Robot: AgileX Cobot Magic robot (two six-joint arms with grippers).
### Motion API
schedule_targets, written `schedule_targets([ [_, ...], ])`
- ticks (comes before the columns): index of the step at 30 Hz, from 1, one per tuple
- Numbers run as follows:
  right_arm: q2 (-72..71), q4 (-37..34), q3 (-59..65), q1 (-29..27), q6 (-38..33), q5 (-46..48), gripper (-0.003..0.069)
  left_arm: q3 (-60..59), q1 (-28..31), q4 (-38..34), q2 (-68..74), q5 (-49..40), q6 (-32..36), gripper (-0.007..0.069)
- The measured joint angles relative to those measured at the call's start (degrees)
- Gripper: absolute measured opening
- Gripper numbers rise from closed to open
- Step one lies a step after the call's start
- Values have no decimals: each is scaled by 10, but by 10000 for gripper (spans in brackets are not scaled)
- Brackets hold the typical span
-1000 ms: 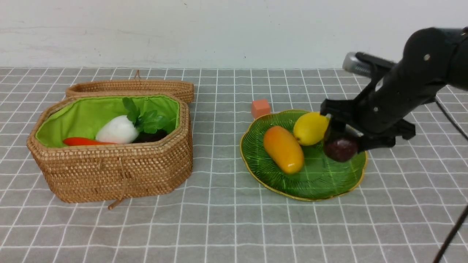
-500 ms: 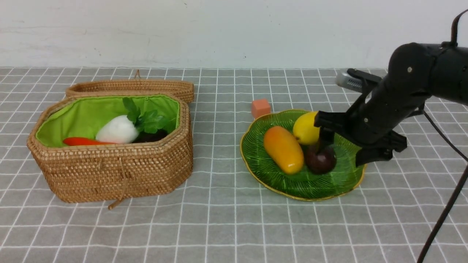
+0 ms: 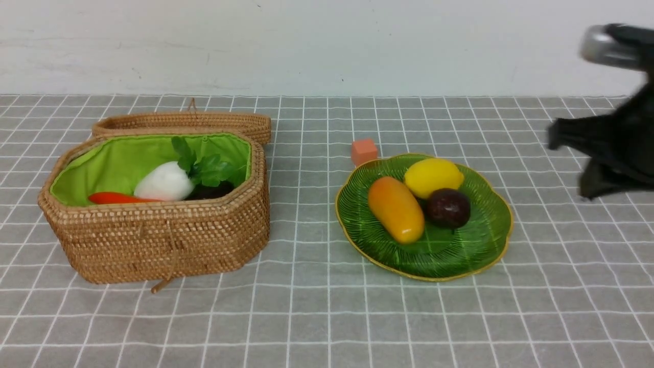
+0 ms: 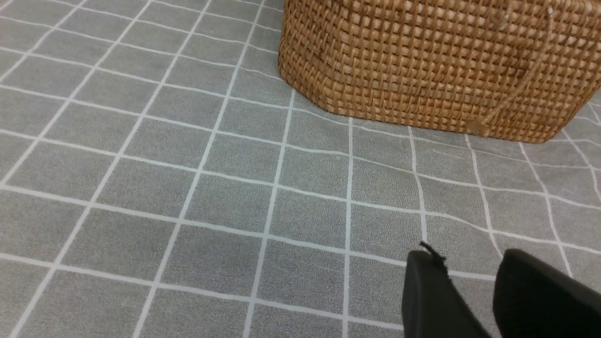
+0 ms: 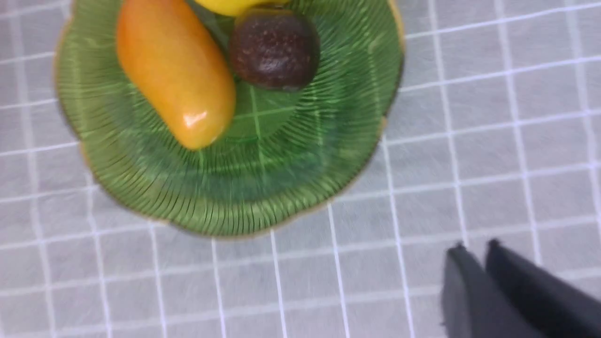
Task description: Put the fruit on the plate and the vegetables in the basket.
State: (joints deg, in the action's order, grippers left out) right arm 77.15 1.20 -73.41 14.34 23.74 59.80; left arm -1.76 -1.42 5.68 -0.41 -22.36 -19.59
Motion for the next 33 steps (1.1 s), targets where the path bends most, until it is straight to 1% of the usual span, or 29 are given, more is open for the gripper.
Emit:
schedule_targets([
  [1, -38, 0, 30, 0, 0, -1, -14, 0, 0, 0, 0, 0, 0, 207],
  [3, -97, 10, 86, 0, 0, -5, -18, 0, 0, 0, 0, 0, 0, 207],
  [9, -198, 28, 183, 0, 2, 0, -18, 0, 0, 0, 0, 0, 0, 207],
  [18, -254, 29, 206, 0, 3, 53, -14, 0, 0, 0, 0, 0, 0, 207],
  [23, -259, 31, 207, 0, -1, 58, -14, 0, 0, 0, 0, 0, 0, 207],
  [26, -301, 92, 217, -8, -34, -3, -10, 0, 0, 0, 0, 0, 0, 207],
  [27, -305, 97, 220, -10, -35, -10, -10, 0, 0, 0, 0, 0, 0, 207],
  [28, -344, 123, 241, -29, -41, -74, -8, 0, 0, 0, 0, 0, 0, 207],
  [29, -349, 125, 248, -31, -41, -82, -8, 0, 0, 0, 0, 0, 0, 207],
  [30, -397, 138, 285, -57, -52, -150, -7, 0, 0, 0, 0, 0, 0, 207],
  [31, -403, 139, 297, -60, -53, -157, -7, 0, 0, 0, 0, 0, 0, 207],
  [32, -427, 142, 322, -75, -60, -187, -7, 0, 0, 0, 0, 0, 0, 207],
  [33, -470, 144, 372, -95, -70, -240, -7, 0, 0, 0, 0, 0, 0, 207],
])
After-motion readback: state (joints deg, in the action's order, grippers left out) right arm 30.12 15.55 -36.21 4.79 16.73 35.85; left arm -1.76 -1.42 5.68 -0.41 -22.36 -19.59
